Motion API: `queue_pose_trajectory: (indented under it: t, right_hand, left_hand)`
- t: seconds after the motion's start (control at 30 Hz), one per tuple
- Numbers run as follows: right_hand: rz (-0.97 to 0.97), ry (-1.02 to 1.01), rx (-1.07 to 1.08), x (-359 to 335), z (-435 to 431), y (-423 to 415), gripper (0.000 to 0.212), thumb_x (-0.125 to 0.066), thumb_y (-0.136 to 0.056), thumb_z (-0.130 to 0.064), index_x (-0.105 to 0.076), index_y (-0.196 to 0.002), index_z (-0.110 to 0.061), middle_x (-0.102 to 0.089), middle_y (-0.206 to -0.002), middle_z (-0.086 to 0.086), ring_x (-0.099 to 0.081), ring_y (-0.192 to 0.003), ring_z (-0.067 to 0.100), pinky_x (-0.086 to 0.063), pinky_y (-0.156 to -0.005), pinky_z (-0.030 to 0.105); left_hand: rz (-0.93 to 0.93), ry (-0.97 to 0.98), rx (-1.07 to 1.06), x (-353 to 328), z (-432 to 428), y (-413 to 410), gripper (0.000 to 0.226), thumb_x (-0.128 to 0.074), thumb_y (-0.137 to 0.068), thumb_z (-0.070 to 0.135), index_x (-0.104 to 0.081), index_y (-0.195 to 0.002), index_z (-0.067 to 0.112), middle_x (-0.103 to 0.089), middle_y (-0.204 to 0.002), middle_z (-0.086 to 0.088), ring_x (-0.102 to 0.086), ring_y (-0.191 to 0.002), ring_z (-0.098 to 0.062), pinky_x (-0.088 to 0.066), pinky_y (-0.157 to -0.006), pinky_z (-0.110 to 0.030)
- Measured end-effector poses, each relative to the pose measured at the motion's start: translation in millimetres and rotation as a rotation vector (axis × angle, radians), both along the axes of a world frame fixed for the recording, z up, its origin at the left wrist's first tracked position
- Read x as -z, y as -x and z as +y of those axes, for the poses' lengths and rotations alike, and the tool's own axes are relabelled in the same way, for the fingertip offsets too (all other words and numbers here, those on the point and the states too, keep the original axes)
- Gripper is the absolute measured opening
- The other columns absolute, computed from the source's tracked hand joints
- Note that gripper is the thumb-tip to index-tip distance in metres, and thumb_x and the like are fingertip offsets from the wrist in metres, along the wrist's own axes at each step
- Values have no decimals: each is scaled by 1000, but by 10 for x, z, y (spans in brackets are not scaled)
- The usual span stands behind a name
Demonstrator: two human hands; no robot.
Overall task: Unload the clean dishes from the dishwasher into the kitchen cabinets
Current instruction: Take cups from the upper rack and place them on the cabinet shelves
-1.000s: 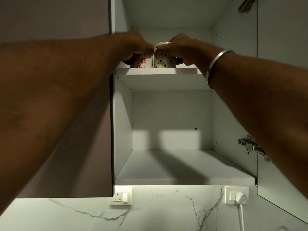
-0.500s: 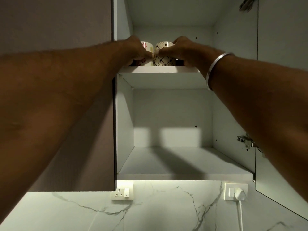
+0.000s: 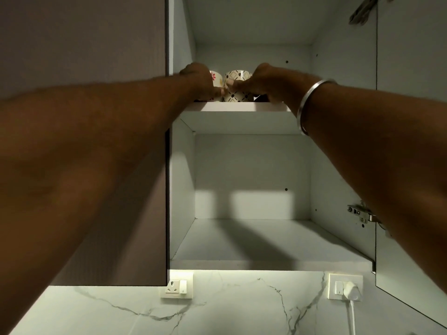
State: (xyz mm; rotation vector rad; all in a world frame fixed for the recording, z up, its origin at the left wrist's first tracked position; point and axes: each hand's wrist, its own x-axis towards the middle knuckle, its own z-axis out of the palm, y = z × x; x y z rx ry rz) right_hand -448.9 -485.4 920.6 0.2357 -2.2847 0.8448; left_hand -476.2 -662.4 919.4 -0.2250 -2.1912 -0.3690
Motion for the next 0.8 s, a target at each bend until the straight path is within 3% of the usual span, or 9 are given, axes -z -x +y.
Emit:
queue_pose_trajectory:
  t: [0.1,0.2,0.3,0.6,0.7,0.8]
  right_hand:
    - [-32,-43,20,-41,-53,71,59,-79,-77,-57,-62,-108,-10,-68,-92,2,-65,-80,15,-55,-76,28]
    - [-30,-107,68,-56,-88,117,59,-77,-80,-58,-60,-110,-11,-61,-82,-1,-57,-70,13,-44,-62,25]
    - [-13,-157,112,-66,-119,192,68,-75,-81,-59,-59,-126,-9,-59,-99,1,-56,-80,18,-43,-72,29]
    - [-8,-194,125,-96,-131,337,72,-74,-83,-56,-57,-132,-6,-56,-105,4,-55,-91,19,-40,-77,28]
    - [-10,-195,129,-87,-140,332,64,-74,-84,-54,-59,-127,-9,-56,-103,4,-55,-88,20,-40,-75,27]
    - [-17,-182,116,-96,-134,309,46,-76,-82,-54,-59,-98,-14,-58,-83,1,-56,-68,15,-40,-57,24]
  left_hand:
    - [32,172,-104,-32,40,9,81,-66,-87,66,-51,-136,3,-64,-121,-18,-57,-92,-26,-46,-76,-34]
    - [9,263,-152,-76,58,55,78,-66,-90,62,-51,-138,2,-64,-123,-19,-60,-99,-29,-45,-76,-34]
    - [6,273,-182,-91,53,140,72,-71,-92,52,-51,-140,2,-64,-128,-19,-63,-113,-34,-46,-81,-36]
    - [19,246,-183,-117,34,318,53,-70,-96,38,-58,-131,-1,-66,-123,-21,-65,-111,-36,-47,-78,-36]
    - [32,266,-192,-109,42,312,53,-69,-97,38,-59,-130,-2,-66,-122,-21,-65,-111,-36,-46,-78,-37]
    - [37,253,-180,-97,39,264,56,-72,-95,38,-59,-130,-2,-65,-125,-22,-64,-113,-37,-49,-82,-39]
